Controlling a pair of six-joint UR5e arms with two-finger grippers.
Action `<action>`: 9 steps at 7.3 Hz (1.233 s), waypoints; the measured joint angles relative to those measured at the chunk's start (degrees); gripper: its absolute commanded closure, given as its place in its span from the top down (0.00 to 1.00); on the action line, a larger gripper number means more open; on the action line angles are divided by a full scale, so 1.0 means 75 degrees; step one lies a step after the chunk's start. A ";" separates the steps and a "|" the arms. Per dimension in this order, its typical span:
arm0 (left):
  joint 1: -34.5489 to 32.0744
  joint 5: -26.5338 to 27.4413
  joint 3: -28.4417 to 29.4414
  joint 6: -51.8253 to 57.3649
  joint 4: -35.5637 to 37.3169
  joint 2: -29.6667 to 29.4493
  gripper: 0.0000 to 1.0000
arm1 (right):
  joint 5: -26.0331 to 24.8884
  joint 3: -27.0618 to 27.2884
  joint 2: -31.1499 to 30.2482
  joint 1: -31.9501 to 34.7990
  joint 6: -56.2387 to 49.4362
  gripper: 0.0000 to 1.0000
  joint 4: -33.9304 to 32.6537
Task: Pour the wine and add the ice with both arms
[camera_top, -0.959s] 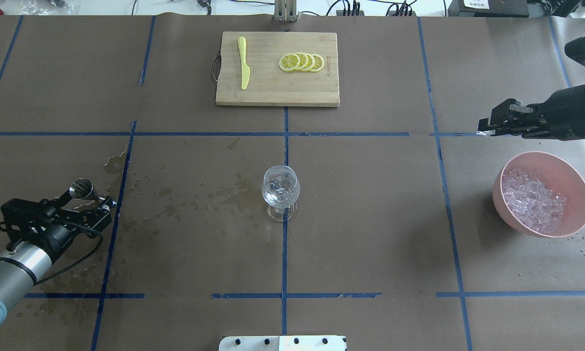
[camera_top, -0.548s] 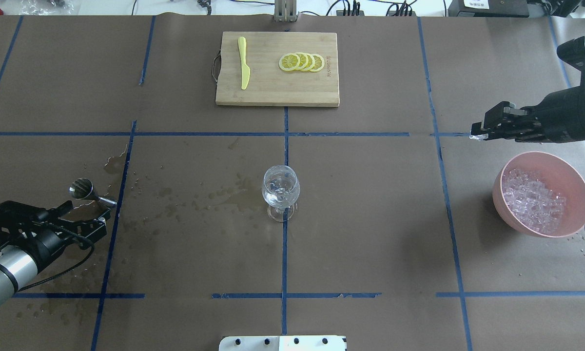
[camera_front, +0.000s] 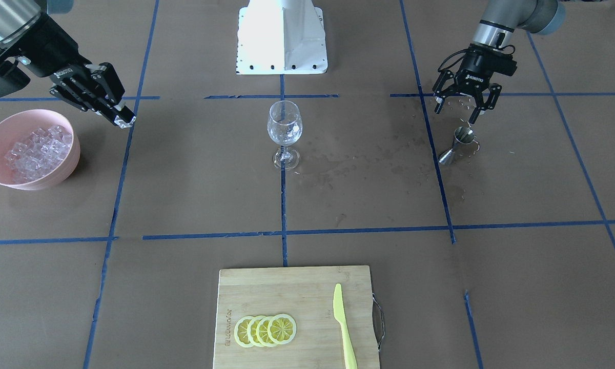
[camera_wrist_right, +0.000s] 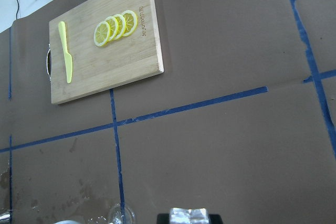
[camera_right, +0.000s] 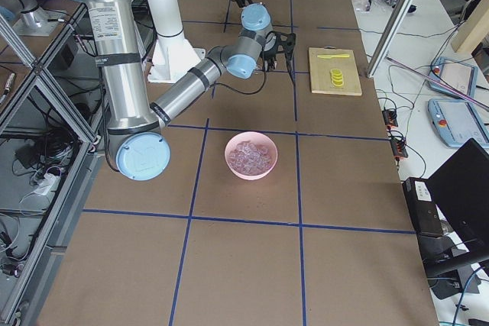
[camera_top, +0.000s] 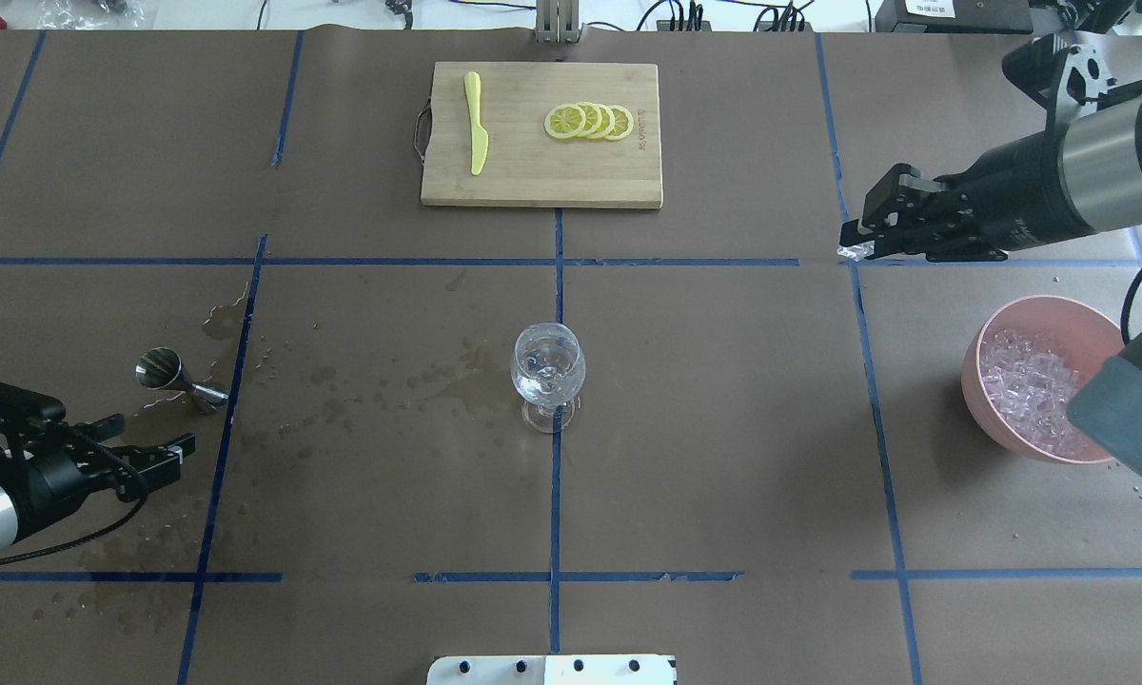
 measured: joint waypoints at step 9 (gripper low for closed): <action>-0.5772 -0.6259 -0.0685 0.4086 0.3077 -0.0327 1.00 | -0.2574 -0.0860 0.2829 -0.2658 0.0900 0.00 -0.1776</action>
